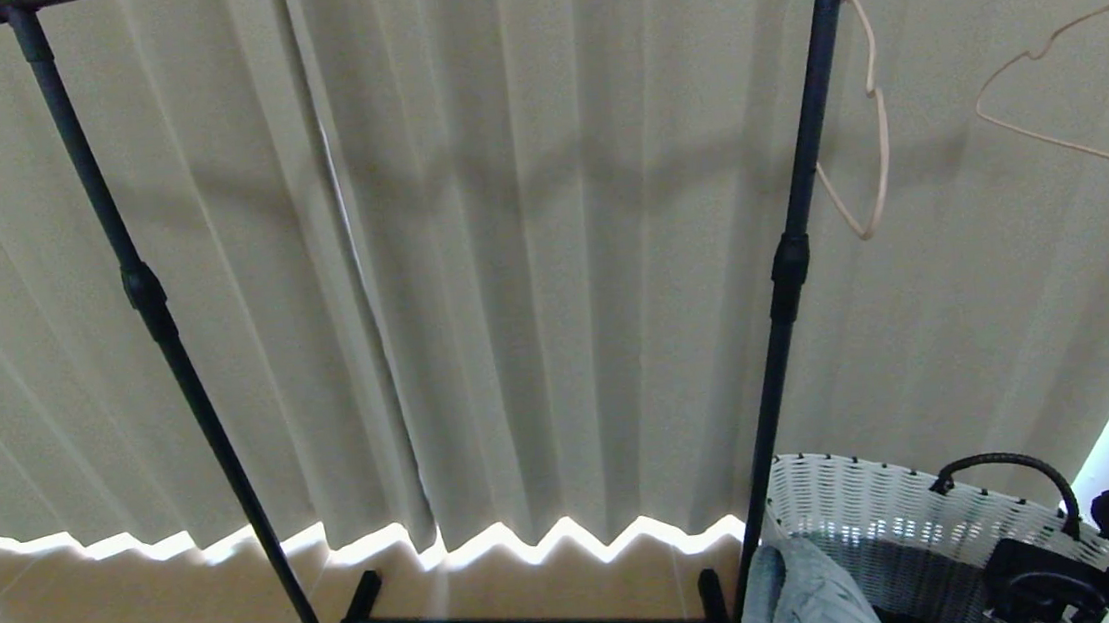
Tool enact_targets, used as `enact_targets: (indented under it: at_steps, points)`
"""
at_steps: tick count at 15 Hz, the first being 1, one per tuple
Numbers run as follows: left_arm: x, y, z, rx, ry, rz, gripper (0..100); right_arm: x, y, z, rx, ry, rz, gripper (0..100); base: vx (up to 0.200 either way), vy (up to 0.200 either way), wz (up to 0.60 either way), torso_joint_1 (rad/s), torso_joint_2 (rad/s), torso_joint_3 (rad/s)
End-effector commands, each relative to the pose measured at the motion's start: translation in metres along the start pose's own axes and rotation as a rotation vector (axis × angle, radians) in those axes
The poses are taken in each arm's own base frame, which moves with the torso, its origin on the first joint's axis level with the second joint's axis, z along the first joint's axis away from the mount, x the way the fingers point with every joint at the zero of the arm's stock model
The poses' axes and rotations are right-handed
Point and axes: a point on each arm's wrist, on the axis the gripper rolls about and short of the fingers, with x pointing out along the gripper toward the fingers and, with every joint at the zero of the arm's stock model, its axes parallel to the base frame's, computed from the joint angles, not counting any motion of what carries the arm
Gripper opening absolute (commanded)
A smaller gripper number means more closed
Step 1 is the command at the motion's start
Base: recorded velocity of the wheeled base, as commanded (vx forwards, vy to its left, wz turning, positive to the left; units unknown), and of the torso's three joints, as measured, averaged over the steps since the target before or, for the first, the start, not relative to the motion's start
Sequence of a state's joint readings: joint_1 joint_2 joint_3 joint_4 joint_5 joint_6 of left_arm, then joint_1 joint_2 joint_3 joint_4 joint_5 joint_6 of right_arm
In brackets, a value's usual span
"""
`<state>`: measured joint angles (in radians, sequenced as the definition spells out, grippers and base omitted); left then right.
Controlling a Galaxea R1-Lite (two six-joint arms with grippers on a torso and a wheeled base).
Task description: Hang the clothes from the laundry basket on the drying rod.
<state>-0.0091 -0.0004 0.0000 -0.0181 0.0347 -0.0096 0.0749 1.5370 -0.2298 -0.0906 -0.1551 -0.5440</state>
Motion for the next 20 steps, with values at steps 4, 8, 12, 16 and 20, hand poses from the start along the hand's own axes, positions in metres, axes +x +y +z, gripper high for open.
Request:
enact_targets:
  at_steps: [4,8,12,16,20]
  points:
    - [0.000,0.000,0.000,-0.001,0.000,0.001,100,0.005,-0.001,-0.001,0.009,0.034,0.004,100,0.000,0.000,0.00,0.000,0.00,0.000]
    - [0.000,0.000,0.000,-0.001,0.000,-0.001,100,0.003,-0.001,-0.002,0.012,0.026,-0.001,0,0.000,0.000,0.00,0.000,0.00,0.000]
    - [0.000,0.000,0.000,0.000,0.000,0.001,100,-0.012,-0.002,-0.005,0.027,-0.055,-0.051,0,0.000,0.000,0.00,0.000,0.00,0.000]
    - [0.000,0.000,0.000,0.000,0.000,0.001,100,-0.052,-0.008,-0.017,0.113,-0.274,-0.215,0,0.000,0.000,0.00,0.000,0.00,0.000]
    - [0.000,0.000,0.000,0.007,0.000,-0.004,100,-0.085,-0.010,-0.033,0.195,-0.435,-0.377,0,0.000,0.000,0.00,0.000,0.00,0.000]
